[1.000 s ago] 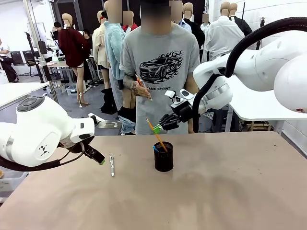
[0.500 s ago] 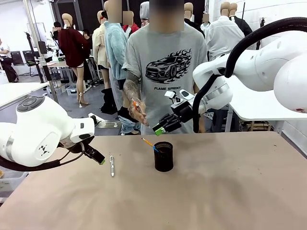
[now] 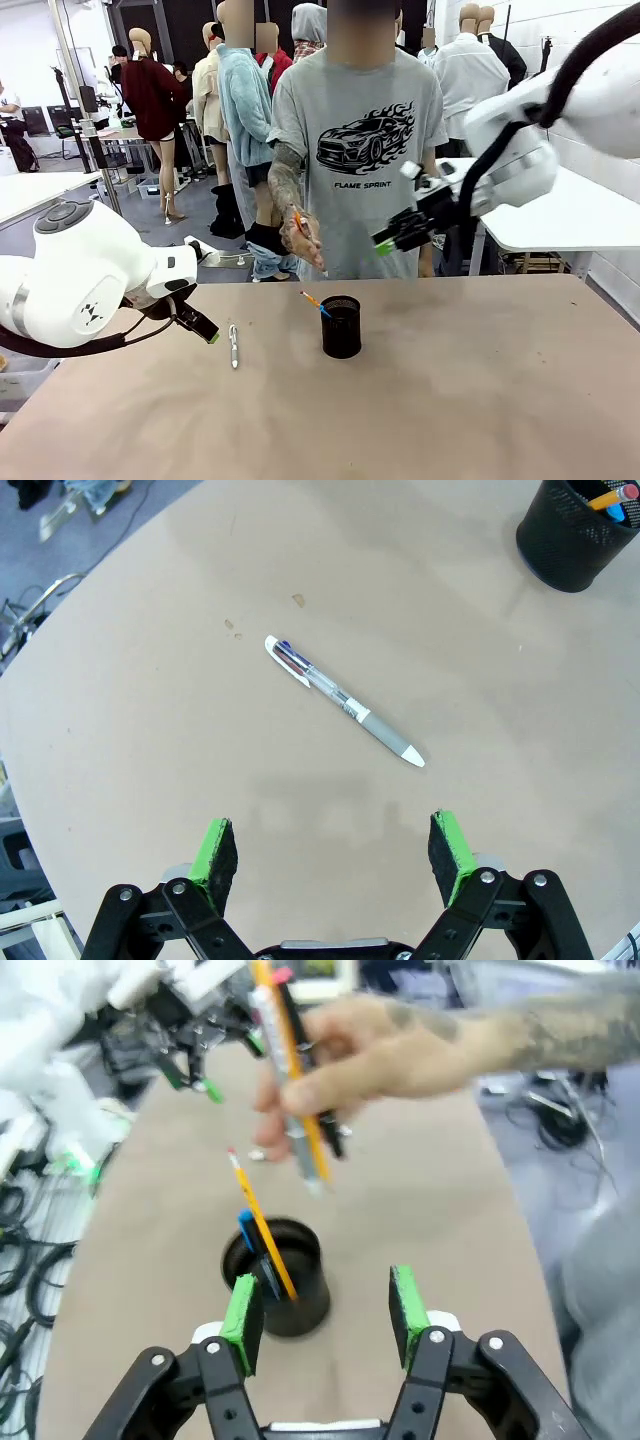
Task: Place the pens into the pen holder.
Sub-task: Pick up a writing instrument from the table and place it into the Pen holder.
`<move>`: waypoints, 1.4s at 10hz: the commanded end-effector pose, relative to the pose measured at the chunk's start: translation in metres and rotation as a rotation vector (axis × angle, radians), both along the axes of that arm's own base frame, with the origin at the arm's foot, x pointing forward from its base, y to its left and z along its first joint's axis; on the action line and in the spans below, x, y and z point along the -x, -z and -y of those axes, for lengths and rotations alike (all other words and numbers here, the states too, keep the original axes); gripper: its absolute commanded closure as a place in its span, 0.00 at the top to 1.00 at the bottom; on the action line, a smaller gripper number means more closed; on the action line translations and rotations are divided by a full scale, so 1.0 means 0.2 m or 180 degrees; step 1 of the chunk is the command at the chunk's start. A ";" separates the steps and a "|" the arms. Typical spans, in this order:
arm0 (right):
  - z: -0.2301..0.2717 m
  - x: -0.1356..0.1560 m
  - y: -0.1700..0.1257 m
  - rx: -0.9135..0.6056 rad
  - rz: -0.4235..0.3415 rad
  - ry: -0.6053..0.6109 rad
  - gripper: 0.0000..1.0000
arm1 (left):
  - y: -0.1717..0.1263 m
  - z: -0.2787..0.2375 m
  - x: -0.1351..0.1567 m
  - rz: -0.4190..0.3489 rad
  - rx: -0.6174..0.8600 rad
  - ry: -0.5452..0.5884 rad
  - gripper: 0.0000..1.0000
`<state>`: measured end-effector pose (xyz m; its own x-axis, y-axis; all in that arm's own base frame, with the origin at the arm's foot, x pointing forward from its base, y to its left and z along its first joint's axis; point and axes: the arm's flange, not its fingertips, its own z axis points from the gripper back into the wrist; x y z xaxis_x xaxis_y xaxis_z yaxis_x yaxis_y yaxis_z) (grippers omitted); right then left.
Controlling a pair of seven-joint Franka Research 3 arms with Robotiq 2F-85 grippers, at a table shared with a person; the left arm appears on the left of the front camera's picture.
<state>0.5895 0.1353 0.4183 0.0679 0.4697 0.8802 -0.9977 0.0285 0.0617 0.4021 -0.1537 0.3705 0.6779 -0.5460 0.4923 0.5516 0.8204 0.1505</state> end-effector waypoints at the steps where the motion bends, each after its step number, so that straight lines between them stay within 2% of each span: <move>1: 0.12 0.18 0.00 0.0196 -0.0011 0.0507 0.64 | 0.00 -0.01 0.00 -0.0002 0.0019 -0.0016 1.00; 3: 0.36 0.29 -0.03 0.0192 -0.0018 0.1094 0.64 | 0.00 -0.01 0.00 -0.0002 0.0019 -0.0016 1.00; 4: 0.54 0.33 -0.01 0.0236 -0.0134 0.1294 0.64 | 0.00 -0.01 0.00 -0.0002 0.0019 -0.0016 1.00; 6: 0.86 0.39 0.05 -0.0105 -0.0283 0.1667 0.64 | 0.00 -0.01 0.00 -0.0002 0.0019 -0.0016 1.00; 8: 1.11 0.48 0.19 -0.0233 -0.0325 0.1692 0.64 | 0.00 -0.01 0.00 -0.0002 0.0019 -0.0016 1.00; 10: 1.13 0.47 0.26 -0.0241 -0.0386 0.1727 0.64 | 0.00 -0.01 0.00 -0.0002 0.0019 -0.0016 1.00; 11: 1.18 0.50 0.19 -0.0127 -0.0403 0.1761 0.64 | 0.00 -0.01 0.00 -0.0002 0.0019 -0.0016 1.00; 14: 1.18 0.50 0.19 -0.0127 -0.0403 0.1761 0.64 | 0.00 -0.01 0.00 -0.0002 0.0019 -0.0016 1.00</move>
